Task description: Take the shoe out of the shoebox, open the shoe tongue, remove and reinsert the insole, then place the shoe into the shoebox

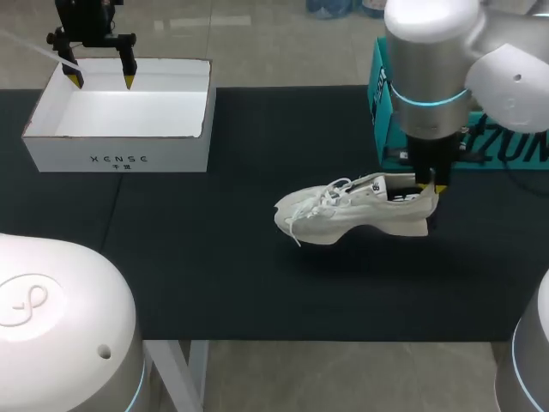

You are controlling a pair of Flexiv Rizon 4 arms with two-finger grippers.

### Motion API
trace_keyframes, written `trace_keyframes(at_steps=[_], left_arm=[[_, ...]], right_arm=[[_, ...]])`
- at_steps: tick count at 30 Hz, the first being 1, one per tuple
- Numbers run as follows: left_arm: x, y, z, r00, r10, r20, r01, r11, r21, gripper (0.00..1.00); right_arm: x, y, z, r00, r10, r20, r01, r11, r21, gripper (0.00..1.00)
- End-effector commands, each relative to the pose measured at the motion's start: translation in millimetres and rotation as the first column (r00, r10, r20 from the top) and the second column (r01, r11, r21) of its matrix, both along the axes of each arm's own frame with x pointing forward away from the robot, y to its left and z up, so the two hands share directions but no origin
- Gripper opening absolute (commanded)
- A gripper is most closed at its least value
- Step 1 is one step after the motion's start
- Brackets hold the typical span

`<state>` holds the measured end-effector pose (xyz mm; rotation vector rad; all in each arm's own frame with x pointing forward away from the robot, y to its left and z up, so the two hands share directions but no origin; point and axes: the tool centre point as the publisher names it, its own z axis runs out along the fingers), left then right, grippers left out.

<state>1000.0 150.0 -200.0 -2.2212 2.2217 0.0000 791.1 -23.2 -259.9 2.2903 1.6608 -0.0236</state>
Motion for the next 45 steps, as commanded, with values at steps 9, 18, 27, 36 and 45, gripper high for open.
trace_keyframes(at_steps=[9,18,27,36,45], left_arm=[[0.0,0,0,1.0,0.0,0.0,0.0,1.0,0.0,1.0],[0.0,0,0,1.0,0.0,0.0,0.0,1.0,0.0,1.0],[0.0,0,0,1.0,0.0,0.0,0.0,1.0,0.0,1.0],[0.0,0,0,1.0,0.0,0.0,0.0,1.0,0.0,1.0],[0.0,0,0,1.0,0.0,0.0,0.0,1.0,0.0,1.0]], right_arm=[[17.0,9,-24,0.999,-0.031,-0.023,0.031,0.999,-0.014,0.0],[19.1,18,-42,0.999,-0.022,-0.039,0.022,1.0,0.004,0.0],[23.8,27,-60,0.999,-0.005,-0.043,0.006,1.0,0.026,0.0],[22.6,30,-77,0.998,0.004,-0.057,-0.002,0.999,0.038,0.0],[22.5,28,-87,0.998,0.008,-0.064,-0.005,0.999,0.035,0.0]])
